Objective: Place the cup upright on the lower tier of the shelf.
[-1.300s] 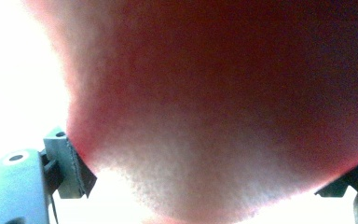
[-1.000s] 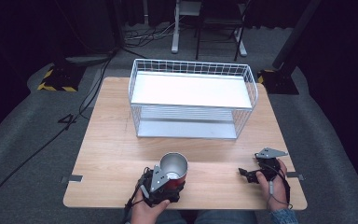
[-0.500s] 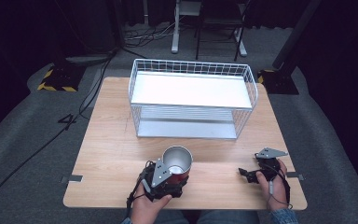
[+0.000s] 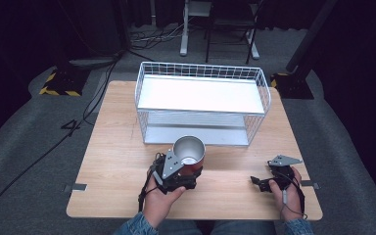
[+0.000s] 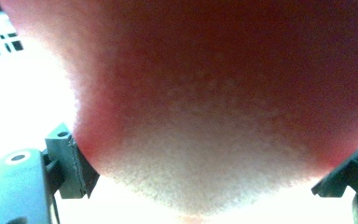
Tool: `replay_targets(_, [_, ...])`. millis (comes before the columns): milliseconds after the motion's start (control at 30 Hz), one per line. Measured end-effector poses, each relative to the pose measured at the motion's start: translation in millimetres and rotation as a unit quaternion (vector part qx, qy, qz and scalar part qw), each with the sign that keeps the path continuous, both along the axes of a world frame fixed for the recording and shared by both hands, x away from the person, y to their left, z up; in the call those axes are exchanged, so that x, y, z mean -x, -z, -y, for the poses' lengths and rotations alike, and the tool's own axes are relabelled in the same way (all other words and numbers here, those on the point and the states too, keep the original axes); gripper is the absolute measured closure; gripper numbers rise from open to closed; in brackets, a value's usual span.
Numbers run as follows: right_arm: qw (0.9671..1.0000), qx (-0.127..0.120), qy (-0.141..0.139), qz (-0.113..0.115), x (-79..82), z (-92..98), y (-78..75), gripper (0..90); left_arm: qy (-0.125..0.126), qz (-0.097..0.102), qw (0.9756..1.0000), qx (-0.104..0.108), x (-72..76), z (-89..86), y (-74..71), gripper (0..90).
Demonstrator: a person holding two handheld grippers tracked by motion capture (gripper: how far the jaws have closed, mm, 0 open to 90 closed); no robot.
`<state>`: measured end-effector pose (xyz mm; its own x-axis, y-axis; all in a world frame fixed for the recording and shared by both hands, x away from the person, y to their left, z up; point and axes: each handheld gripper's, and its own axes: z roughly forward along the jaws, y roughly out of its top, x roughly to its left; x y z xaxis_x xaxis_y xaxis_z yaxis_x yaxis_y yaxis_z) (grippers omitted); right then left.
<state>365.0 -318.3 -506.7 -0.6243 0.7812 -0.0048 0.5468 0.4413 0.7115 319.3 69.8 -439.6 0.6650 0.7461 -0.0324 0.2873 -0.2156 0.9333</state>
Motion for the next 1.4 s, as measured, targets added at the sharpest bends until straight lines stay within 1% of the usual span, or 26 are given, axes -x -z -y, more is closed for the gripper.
replay_targets(33, [1.0000,0.000,0.000,0.000,0.0,0.0,0.0,0.4,-0.006,0.004,1.0000,-0.002,-3.3,0.2,0.1,15.4])
replay_targets(133, [1.0000,0.000,0.000,0.000,0.0,0.0,0.0,0.4,-0.017,0.005,0.9998,0.002,-13.5,1.1,0.8,15.4])
replay_targets(267, [1.0000,0.000,0.000,0.000,0.0,0.0,0.0,0.4,-0.031,0.013,0.9994,0.002,-28.0,4.3,2.0,15.5])
replay_targets(467, [1.0000,0.000,0.001,0.000,-0.3,0.0,0.0,0.4,-0.035,0.015,0.9993,0.000,-45.8,11.9,5.2,15.5])
replay_targets(567, [1.0000,0.000,0.002,0.000,-0.5,-0.1,-0.1,0.4,-0.036,0.014,0.9992,-0.002,-50.1,14.0,6.4,15.5])
replay_targets(667, [1.0000,0.001,0.002,0.000,-0.6,-0.2,0.0,0.4,-0.036,0.010,0.9993,-0.009,-58.7,17.9,9.7,15.5])
replay_targets(733, [1.0000,0.000,0.002,0.000,-0.6,-0.2,0.0,0.4,-0.038,0.010,0.9992,-0.007,-62.5,20.2,12.0,15.5])
replay_targets(867, [1.0000,0.000,0.002,0.000,-0.6,-0.2,0.0,0.4,-0.034,0.004,0.9993,-0.015,-70.0,23.0,17.2,15.5])
replay_targets(900, [1.0000,0.000,0.002,0.000,-0.6,-0.2,0.0,0.4,-0.034,0.004,0.9993,-0.015,-70.0,23.0,17.2,15.5])
replay_targets(967, [1.0000,0.000,0.002,0.000,-0.6,-0.2,0.0,0.4,-0.036,-0.003,0.9993,-0.008,-75.6,24.8,20.8,15.5])
replay_targets(1067, [1.0000,0.000,0.002,0.000,-0.6,-0.2,0.0,0.4,-0.035,-0.006,0.9993,-0.013,-82.4,26.0,23.0,15.5])
replay_targets(1133, [1.0000,0.000,0.002,0.000,-0.6,-0.2,0.0,0.4,-0.036,-0.010,0.9992,-0.012,-87.3,27.9,23.9,15.6])
replay_targets(1200, [1.0000,0.000,0.002,0.000,-0.6,-0.2,0.0,0.4,-0.038,-0.011,0.9991,-0.012,-92.9,29.9,24.6,15.5])
replay_targets(1300, [1.0000,0.000,0.002,0.000,-0.6,-0.2,0.0,0.4,-0.043,-0.007,0.9991,-0.004,-101.9,33.1,27.4,15.6])
replay_targets(1400, [1.0000,0.000,0.002,0.000,-0.6,-0.2,-0.1,0.4,-0.047,-0.013,0.9988,-0.004,-109.0,36.3,34.0,15.6])
